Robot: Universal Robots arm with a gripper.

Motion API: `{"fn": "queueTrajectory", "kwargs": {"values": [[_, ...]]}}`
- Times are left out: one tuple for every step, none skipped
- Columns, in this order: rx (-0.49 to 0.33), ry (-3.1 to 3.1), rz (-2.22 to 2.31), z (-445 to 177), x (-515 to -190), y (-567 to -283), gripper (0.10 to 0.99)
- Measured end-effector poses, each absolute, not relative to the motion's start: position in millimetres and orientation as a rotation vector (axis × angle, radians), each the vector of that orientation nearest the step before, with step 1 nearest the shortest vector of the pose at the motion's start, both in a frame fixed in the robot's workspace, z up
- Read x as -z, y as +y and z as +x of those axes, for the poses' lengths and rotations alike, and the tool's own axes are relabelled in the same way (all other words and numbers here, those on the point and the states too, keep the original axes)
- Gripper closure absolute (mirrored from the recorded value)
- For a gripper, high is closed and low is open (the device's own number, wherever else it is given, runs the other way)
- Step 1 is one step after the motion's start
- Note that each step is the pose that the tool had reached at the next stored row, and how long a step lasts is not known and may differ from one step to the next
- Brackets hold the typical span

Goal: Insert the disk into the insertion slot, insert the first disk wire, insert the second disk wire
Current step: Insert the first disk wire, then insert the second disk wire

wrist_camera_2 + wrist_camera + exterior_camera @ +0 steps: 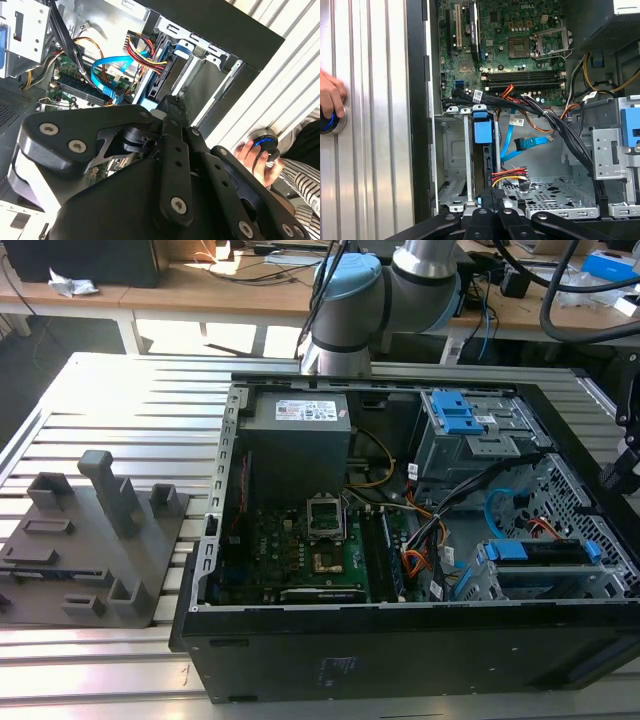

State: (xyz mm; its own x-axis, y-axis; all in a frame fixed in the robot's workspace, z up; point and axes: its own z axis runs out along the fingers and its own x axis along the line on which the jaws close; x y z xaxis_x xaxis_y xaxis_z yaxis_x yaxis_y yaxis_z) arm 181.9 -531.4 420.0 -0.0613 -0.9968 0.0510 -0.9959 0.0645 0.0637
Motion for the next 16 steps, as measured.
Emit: {"fn": "queueTrajectory", "kwargs": {"values": [[0.018,-2.231,2.095,182,-420,-531,0.980],[0.018,-2.231,2.095,182,-420,-531,0.980],[0.018,-2.231,2.095,182,-420,-531,0.980],[0.024,-2.233,2.099,181,-420,-531,0.980],[0.031,-2.235,2.103,177,-420,-531,0.980],[0.035,-2.237,2.105,174,-419,-531,0.980],[0.037,-2.237,2.105,172,-419,-531,0.980],[0.037,-2.237,2.105,170,-419,-531,0.980],[0.037,-2.237,2.106,168,-418,-531,0.980],[0.037,-2.237,2.106,167,-418,-531,0.980],[0.037,-2.237,2.105,166,-418,-531,0.980],[0.037,-2.237,2.105,163,-418,-531,0.980],[0.037,-2.237,2.105,161,-417,-531,0.980],[0.037,-2.237,2.105,160,-417,-531,0.980],[0.037,-2.237,2.105,159,-417,-531,0.980],[0.037,-2.237,2.105,156,-417,-531,0.980]]}}
